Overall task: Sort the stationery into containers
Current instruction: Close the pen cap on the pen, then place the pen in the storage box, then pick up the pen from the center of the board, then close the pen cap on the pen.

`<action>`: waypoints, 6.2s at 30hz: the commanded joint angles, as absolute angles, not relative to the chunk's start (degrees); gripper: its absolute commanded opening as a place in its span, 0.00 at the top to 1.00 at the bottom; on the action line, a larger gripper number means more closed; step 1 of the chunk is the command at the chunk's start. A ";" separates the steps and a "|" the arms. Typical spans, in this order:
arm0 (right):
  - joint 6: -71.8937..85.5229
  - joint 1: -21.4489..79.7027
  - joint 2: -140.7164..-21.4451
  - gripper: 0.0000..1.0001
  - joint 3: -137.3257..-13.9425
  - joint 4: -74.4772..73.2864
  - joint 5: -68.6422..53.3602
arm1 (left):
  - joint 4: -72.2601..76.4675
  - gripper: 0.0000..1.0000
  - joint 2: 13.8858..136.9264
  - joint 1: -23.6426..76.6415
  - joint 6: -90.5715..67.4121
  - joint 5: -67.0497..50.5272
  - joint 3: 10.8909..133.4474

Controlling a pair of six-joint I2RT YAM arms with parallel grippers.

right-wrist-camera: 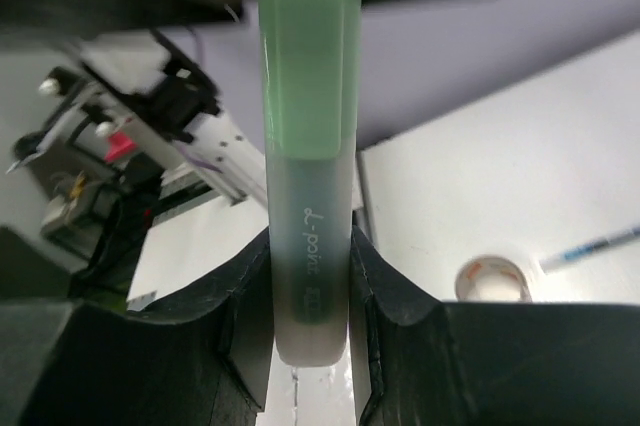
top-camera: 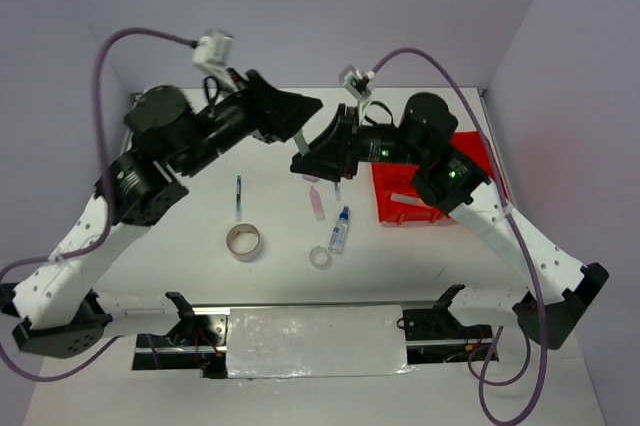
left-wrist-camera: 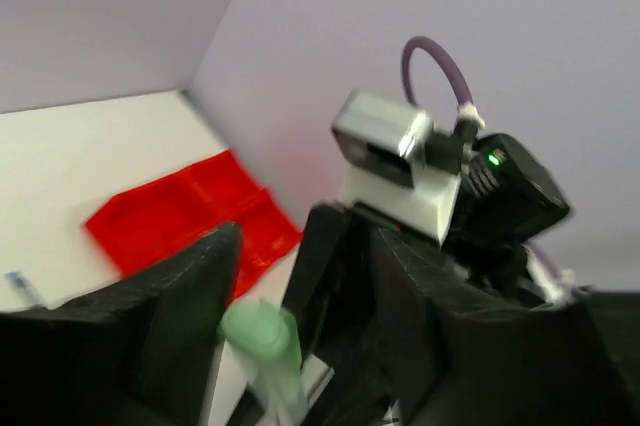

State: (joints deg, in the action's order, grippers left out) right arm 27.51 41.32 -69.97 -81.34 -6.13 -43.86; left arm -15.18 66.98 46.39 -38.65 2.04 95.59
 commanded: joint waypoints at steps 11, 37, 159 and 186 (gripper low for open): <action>42.58 37.09 -54.66 1.00 -64.04 -33.68 18.73 | -47.90 0.01 80.17 41.58 -50.88 28.74 119.05; 93.34 19.60 -86.22 0.98 -71.90 -64.78 35.60 | -53.26 0.01 62.93 40.61 -46.67 15.20 84.46; 21.63 24.96 -61.01 1.00 -75.42 -58.61 9.05 | -68.53 0.02 111.24 34.71 -75.28 19.59 114.54; 17.93 24.61 -47.20 1.00 -63.19 -58.01 -8.08 | -58.62 0.12 135.69 34.98 -87.10 19.51 123.57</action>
